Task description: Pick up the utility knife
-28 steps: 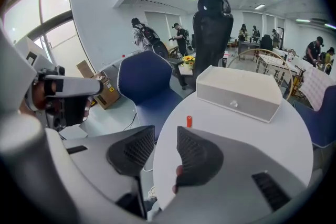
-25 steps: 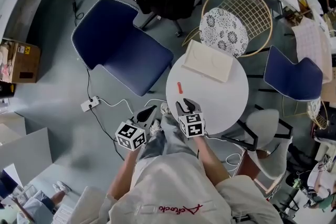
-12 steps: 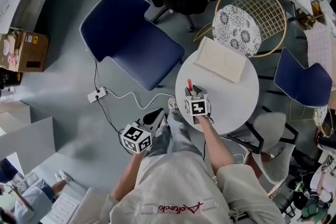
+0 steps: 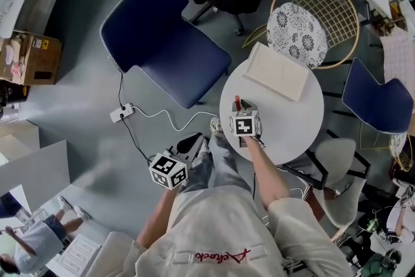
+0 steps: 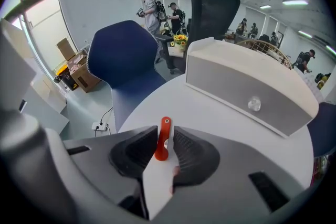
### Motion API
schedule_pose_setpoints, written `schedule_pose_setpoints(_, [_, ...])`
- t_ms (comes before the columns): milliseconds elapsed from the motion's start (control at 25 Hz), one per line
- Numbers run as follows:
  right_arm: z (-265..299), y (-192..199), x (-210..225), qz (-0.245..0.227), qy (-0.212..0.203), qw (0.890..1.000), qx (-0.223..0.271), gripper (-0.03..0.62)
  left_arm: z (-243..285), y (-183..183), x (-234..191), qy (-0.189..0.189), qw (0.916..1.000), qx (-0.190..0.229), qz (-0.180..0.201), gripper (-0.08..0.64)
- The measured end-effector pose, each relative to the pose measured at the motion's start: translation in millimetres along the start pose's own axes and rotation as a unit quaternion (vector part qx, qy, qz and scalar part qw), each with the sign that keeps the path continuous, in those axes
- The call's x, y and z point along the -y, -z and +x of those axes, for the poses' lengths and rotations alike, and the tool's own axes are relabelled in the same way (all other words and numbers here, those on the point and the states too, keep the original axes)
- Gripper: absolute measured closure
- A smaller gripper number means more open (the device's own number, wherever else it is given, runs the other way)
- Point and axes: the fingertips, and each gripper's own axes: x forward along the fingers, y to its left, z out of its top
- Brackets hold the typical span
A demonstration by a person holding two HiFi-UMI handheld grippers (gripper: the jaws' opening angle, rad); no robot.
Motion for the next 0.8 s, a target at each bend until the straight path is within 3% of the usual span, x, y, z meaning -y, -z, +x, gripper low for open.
schedule_pose_setpoints(320, [1.0, 1.1, 1.7, -0.005, -0.005, 1.000, -0.006, 0.523, 0.8, 4.4, 1.5, 0.003, 1.0000, -0.004, -0.004, 0.548])
schedule_pose_setpoints(800, [0.0, 2.6, 4.1, -0.008, -0.018, 1.000, 0.003, 0.528, -3.1, 1.4, 5.7, -0.002, 1.0000, -0.001, 0.006, 0.548])
